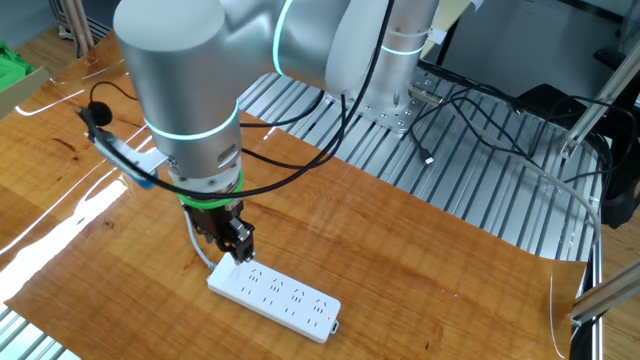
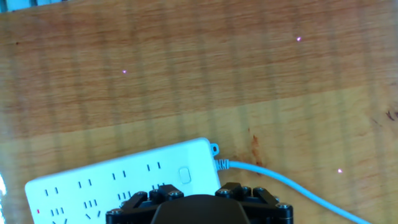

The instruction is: Turn off the power strip by pressing the button

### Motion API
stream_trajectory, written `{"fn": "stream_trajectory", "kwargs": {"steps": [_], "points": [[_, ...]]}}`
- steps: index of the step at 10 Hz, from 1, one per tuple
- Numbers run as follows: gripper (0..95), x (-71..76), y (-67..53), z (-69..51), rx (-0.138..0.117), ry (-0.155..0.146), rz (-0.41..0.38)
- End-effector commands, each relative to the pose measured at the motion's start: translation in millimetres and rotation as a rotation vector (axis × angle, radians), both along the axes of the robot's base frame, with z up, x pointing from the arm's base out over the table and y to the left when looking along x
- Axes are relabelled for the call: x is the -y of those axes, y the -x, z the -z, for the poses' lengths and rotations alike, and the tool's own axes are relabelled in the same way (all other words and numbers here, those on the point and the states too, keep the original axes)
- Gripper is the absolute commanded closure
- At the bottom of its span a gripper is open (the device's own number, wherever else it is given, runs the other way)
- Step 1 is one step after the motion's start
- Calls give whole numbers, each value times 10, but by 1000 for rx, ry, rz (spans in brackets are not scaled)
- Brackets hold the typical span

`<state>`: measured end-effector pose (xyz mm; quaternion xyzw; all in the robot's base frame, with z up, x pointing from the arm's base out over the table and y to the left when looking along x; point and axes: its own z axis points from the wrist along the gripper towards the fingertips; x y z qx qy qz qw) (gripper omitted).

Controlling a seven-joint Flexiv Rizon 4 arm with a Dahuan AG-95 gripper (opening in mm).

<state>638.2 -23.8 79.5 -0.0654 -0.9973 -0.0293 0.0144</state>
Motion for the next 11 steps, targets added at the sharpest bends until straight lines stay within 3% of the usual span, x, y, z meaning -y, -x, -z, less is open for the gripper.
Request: {"fn": "stream_trajectory", "kwargs": {"steps": [1, 4, 5, 7, 9, 11], "points": [[380, 3, 12, -9, 5, 11, 13], [380, 3, 12, -9, -1, 32, 13], [570, 3, 12, -9, -2, 26, 13], [570, 3, 12, -9, -2, 28, 1], [570, 41, -11, 72, 6, 52, -28], [570, 37, -41, 140, 1, 48, -27]]}}
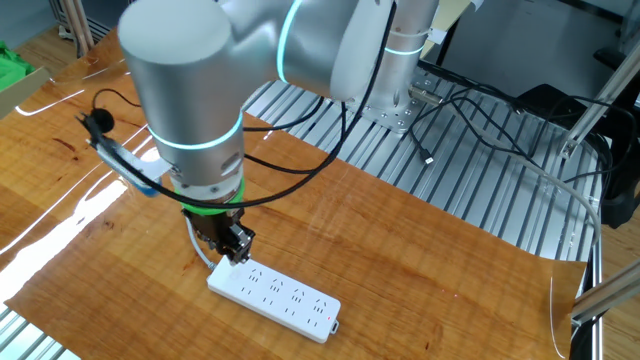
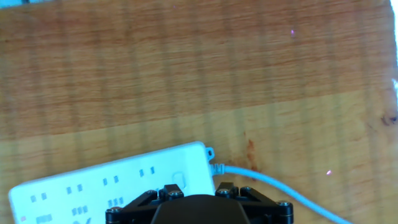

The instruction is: Turn off the power strip by pressing the button

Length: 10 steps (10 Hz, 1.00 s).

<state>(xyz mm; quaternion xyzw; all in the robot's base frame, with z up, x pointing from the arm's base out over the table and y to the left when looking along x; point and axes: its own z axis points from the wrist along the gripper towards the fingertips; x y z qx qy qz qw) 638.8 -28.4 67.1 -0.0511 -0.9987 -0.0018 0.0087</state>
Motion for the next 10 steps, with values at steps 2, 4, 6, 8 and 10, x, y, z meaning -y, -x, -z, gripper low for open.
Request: {"fn": "stream_trajectory", "kwargs": {"steps": [2, 4, 6, 8, 10], "points": [[380, -29, -56, 98, -6, -5, 4], [380, -34, -60, 154, -7, -4, 4], [380, -12, -49, 221, -8, -4, 3], [380, 18, -22, 280, -7, -4, -5], [380, 19, -27, 299, -7, -4, -1]]}}
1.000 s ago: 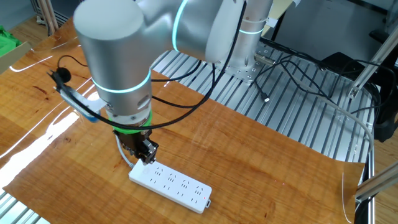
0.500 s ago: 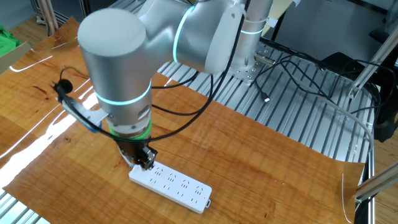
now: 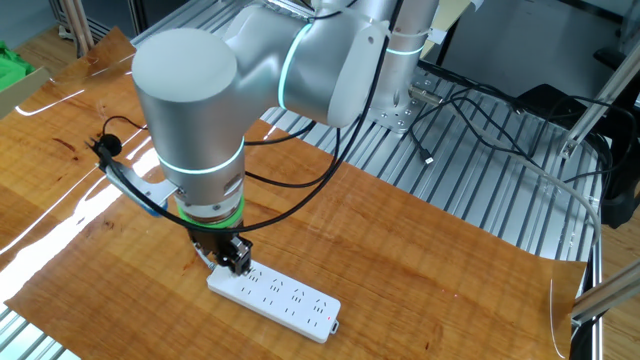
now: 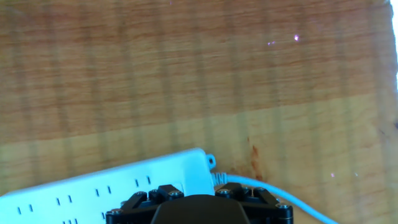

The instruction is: Turn off the power strip by pressing the button

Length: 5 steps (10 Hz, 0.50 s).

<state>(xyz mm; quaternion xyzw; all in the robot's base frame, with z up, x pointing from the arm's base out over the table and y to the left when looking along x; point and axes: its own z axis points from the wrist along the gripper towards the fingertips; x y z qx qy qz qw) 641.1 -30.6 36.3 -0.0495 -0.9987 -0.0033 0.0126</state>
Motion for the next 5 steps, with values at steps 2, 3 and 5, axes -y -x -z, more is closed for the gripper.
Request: {"fn": "stream_trajectory", "kwargs": {"steps": [2, 3, 5], "points": [[380, 1, -9, 3, 0, 1, -5], [380, 6, -16, 19, 0, 5, -16], [380, 21, -29, 47, -1, 16, -28]]}}
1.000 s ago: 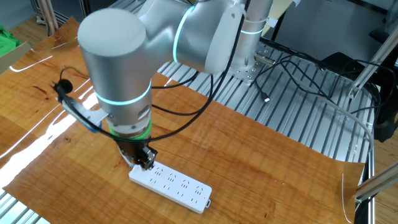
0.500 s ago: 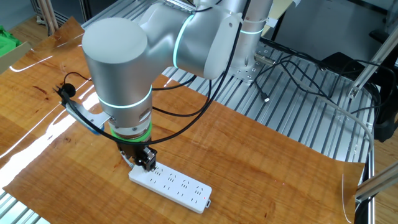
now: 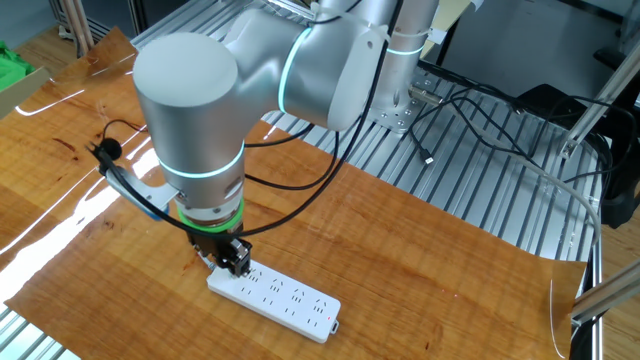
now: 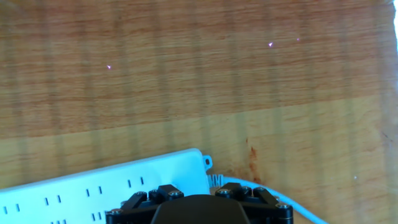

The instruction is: Turn off the power strip by pressing the button

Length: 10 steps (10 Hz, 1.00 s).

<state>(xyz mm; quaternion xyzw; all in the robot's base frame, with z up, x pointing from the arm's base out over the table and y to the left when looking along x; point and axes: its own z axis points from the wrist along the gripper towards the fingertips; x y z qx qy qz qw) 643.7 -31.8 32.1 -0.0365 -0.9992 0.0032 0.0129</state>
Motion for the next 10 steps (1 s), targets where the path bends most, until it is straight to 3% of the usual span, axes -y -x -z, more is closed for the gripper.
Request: {"fn": "stream_trajectory", "kwargs": {"steps": [1, 10], "points": [[380, 15, -9, 16, 0, 3, -3], [380, 34, -20, 40, -18, 6, -19]]}}
